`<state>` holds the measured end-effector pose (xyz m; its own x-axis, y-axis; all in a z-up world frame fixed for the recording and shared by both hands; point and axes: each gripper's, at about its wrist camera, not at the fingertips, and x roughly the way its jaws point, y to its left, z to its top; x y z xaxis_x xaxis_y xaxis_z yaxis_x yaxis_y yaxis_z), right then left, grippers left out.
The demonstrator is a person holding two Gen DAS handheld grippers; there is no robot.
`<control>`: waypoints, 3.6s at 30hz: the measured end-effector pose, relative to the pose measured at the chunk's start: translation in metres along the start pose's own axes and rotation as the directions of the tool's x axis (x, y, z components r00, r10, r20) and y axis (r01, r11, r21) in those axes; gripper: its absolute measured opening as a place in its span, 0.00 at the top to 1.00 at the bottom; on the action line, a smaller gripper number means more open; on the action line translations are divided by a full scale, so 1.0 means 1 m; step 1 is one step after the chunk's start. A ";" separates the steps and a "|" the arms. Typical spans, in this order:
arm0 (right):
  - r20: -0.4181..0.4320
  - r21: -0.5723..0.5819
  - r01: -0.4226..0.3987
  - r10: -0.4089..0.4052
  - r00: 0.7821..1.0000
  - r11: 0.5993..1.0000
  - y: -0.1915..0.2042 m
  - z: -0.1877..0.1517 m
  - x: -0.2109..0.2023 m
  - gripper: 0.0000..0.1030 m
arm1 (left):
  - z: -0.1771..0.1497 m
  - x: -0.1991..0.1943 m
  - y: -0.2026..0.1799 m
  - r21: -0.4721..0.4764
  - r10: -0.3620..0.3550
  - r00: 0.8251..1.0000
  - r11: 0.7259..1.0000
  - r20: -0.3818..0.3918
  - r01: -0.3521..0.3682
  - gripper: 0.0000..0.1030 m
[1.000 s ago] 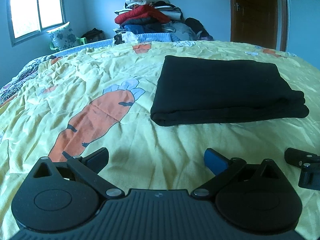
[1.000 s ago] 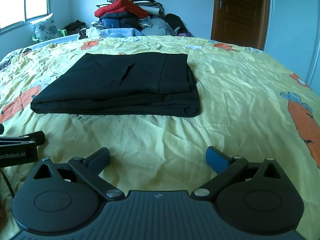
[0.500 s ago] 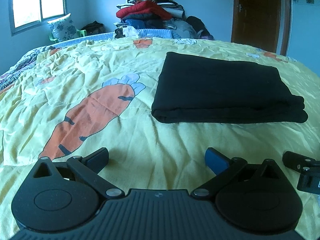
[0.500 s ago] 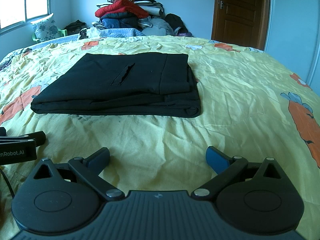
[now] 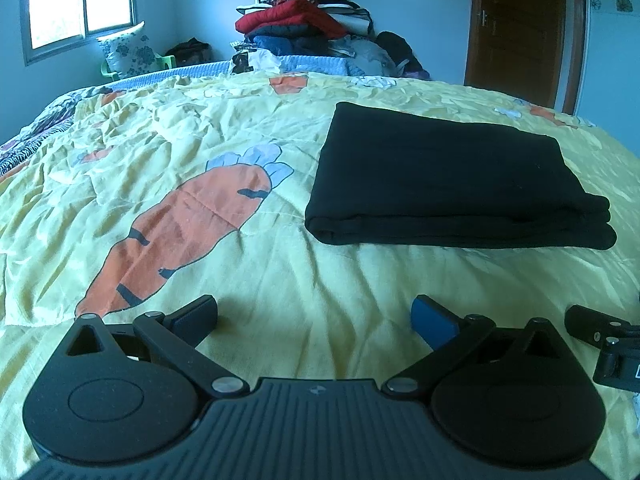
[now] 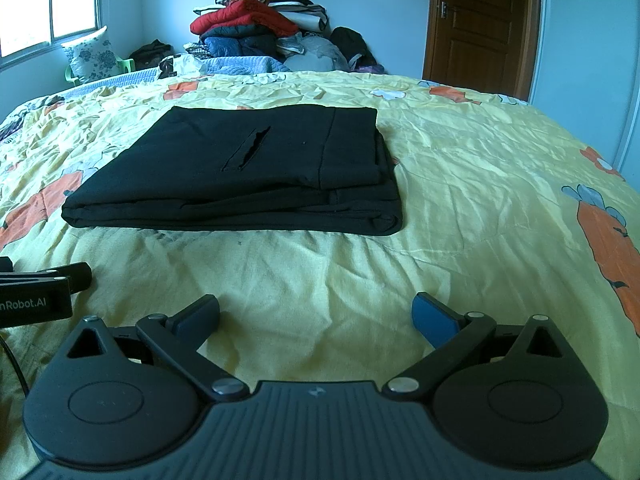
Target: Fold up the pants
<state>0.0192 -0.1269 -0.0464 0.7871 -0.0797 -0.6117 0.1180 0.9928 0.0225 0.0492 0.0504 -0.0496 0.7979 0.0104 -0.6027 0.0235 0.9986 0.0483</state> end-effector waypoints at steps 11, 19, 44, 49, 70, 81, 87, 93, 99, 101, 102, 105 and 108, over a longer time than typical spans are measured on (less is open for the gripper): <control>0.000 -0.001 0.002 -0.002 1.000 1.000 0.001 0.000 0.000 0.00 | 0.000 0.000 0.000 -0.008 -0.006 1.000 1.000 -0.003 0.006 0.00; 0.000 -0.001 0.002 -0.002 1.000 1.000 0.001 0.000 0.000 0.00 | 0.000 0.001 0.002 -0.013 -0.012 1.000 1.000 -0.005 0.012 0.00; 0.000 -0.001 0.002 -0.002 1.000 1.000 0.001 0.000 0.000 0.00 | 0.000 0.001 0.001 -0.014 -0.018 1.000 1.000 -0.007 0.018 0.00; 0.000 -0.001 0.001 -0.001 1.000 1.000 0.001 0.000 0.000 0.00 | 0.000 0.001 0.002 -0.015 -0.019 1.000 1.000 -0.007 0.019 0.00; 0.000 -0.001 0.002 -0.002 1.000 1.000 0.002 0.000 0.000 0.00 | -0.001 0.001 0.001 -0.014 -0.017 1.000 1.000 -0.006 0.017 0.00; 0.000 -0.001 0.002 -0.002 1.000 1.000 0.003 0.000 0.000 0.00 | -0.001 0.001 0.001 -0.015 -0.018 1.000 1.000 -0.006 0.018 0.00; 0.000 -0.001 0.002 -0.002 1.000 1.000 0.002 0.000 0.000 0.00 | -0.001 0.001 0.001 -0.015 -0.018 1.000 1.000 -0.006 0.018 0.00; 0.000 -0.001 0.002 -0.002 1.000 1.000 0.002 0.000 0.000 0.00 | -0.001 0.001 0.001 -0.015 -0.018 1.000 1.000 -0.006 0.018 0.00; -0.001 -0.001 0.002 -0.002 1.000 1.000 0.003 0.000 0.000 0.00 | -0.001 0.001 0.001 -0.015 -0.018 1.000 1.000 -0.006 0.018 0.00; 0.000 -0.001 0.002 -0.002 1.000 1.000 0.003 0.000 0.000 0.00 | -0.001 0.001 0.001 -0.015 -0.018 1.000 1.000 -0.006 0.018 0.00; -0.001 -0.001 0.002 -0.002 1.000 1.000 0.002 0.000 0.000 0.00 | -0.001 0.001 0.001 -0.015 -0.018 1.000 1.000 -0.006 0.018 0.00; -0.001 -0.001 0.002 -0.002 1.000 1.000 0.002 0.000 0.000 0.00 | -0.001 0.001 0.001 -0.014 -0.017 1.000 1.000 -0.006 0.017 0.00; -0.001 -0.001 0.002 -0.002 1.000 1.000 0.002 0.000 0.000 0.00 | -0.001 0.001 0.001 -0.014 -0.017 1.000 1.000 -0.006 0.017 0.00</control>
<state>0.0197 -0.1246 -0.0466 0.7866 -0.0814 -0.6121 0.1186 0.9927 0.0204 0.0497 0.0514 -0.0508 0.7938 -0.0064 -0.6081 0.0285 0.9992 0.0267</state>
